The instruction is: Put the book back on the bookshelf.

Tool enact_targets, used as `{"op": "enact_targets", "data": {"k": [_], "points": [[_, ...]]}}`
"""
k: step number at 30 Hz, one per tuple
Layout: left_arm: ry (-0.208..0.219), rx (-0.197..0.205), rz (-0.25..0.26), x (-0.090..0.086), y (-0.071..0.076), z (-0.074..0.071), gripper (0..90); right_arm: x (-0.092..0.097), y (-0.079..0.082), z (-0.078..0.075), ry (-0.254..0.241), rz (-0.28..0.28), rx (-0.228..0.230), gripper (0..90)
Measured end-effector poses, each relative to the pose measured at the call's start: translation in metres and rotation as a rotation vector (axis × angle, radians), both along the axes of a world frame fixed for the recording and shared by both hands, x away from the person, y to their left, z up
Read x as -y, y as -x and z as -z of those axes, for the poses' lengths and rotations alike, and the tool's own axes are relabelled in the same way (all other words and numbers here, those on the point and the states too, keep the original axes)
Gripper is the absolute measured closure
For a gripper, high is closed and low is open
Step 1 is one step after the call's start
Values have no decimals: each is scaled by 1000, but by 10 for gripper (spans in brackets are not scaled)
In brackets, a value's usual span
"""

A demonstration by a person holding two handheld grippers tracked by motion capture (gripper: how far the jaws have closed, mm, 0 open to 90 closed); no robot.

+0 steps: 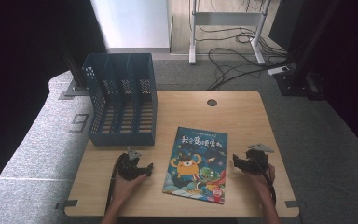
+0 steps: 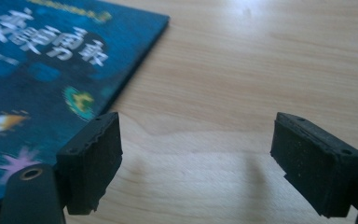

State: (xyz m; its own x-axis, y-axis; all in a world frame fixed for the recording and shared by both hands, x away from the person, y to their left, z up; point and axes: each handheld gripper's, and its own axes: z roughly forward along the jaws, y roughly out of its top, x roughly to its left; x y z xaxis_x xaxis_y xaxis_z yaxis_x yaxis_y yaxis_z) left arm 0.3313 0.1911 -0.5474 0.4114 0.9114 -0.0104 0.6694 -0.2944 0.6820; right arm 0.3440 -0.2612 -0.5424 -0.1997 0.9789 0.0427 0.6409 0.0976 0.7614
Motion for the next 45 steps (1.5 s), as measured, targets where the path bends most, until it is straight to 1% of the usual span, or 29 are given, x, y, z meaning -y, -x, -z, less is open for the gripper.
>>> {"op": "enact_targets", "data": {"k": [4, 5, 6, 7, 8, 9, 10, 11, 12, 13, 15, 16, 18, 20, 23, 26, 27, 29, 30, 31, 32, 34, 35, 37, 41, 43, 45], "points": [[5, 2, -11, -1, -1, 0, 120, -6, 0, -6, -15, -16, 18, 159], [21, 1, -13, -3, -2, 0, 127, -8, 0, -8, -20, -25, 21, 159], [29, 7, -31, -7, -6, -1, 126, -15, 0, -10, -30, -46, 27, 159], [29, 7, -31, -7, -6, -1, 134, -15, 0, -10, -30, -46, 27, 159], [26, 13, -45, -9, -7, -2, 134, -19, 0, -11, -32, -57, 28, 159], [35, 17, -54, -11, -8, -3, 141, -26, 0, -12, -35, -79, 28, 159], [51, 22, -56, -13, -7, -5, 141, -26, 0, -12, -35, -79, 28, 159], [58, 33, -60, -13, -7, -7, 142, -29, 0, -12, -46, -87, 27, 160], [59, 43, -60, -13, -6, -9, 150, -34, 0, -11, -76, -105, 23, 160], [62, 51, -60, -13, -5, -10, 150, -34, 0, -11, -76, -105, 23, 160], [86, 80, -49, -10, -2, -13, 155, -40, 0, -11, -80, -116, 17, 160], [98, 92, -49, -8, -2, -14, 183, -46, 0, -11, -77, -128, 12, 160], [111, 95, -34, -2, -2, -18, 187, -49, 0, -10, -76, -132, 9, 160], [108, 76, 4, 9, -4, -24, 182, -55, -2, -10, -76, -144, 5, 158], [124, 82, 31, 22, -5, -31, 176, -62, -3, -10, -74, -148, 2, 154], [127, 60, 63, 36, -7, -33, 175, -72, -6, -10, -101, -153, -6, 152], [130, 52, 76, 40, -7, -33, 174, -75, -7, -9, -101, -148, -7, 152], [117, 47, 94, 46, -6, -32, 170, -77, -9, -9, -102, -142, -13, 148], [103, 41, 108, 50, -4, -31, 167, -78, -10, -8, -102, -142, -18, 144], [99, 32, 118, 52, -3, -29, 159, -80, -10, -8, -99, -137, -23, 140], [106, 27, 122, 54, -2, -27, 154, -81, -11, -7, -82, -130, -26, 136], [134, 16, 119, 56, -1, -24, 158, -81, -11, -6, -76, -124, -28, 133], [133, 10, 127, 58, -1, -23, 159, -81, -11, -6, -74, -116, -33, 133], [122, 14, 138, 62, 0, -21, 157, -80, -10, -5, -75, -110, -39, 132], [115, -5, 154, 66, 0, -17, 155, -80, -11, -3, -87, -118, -55, 130], [114, -13, 158, 68, 0, -15, 155, -81, -11, -1, -75, -112, -64, 127], [106, -19, 168, 71, 1, -13, 155, -81, -11, 0, -73, -112, -66, 127]]}}
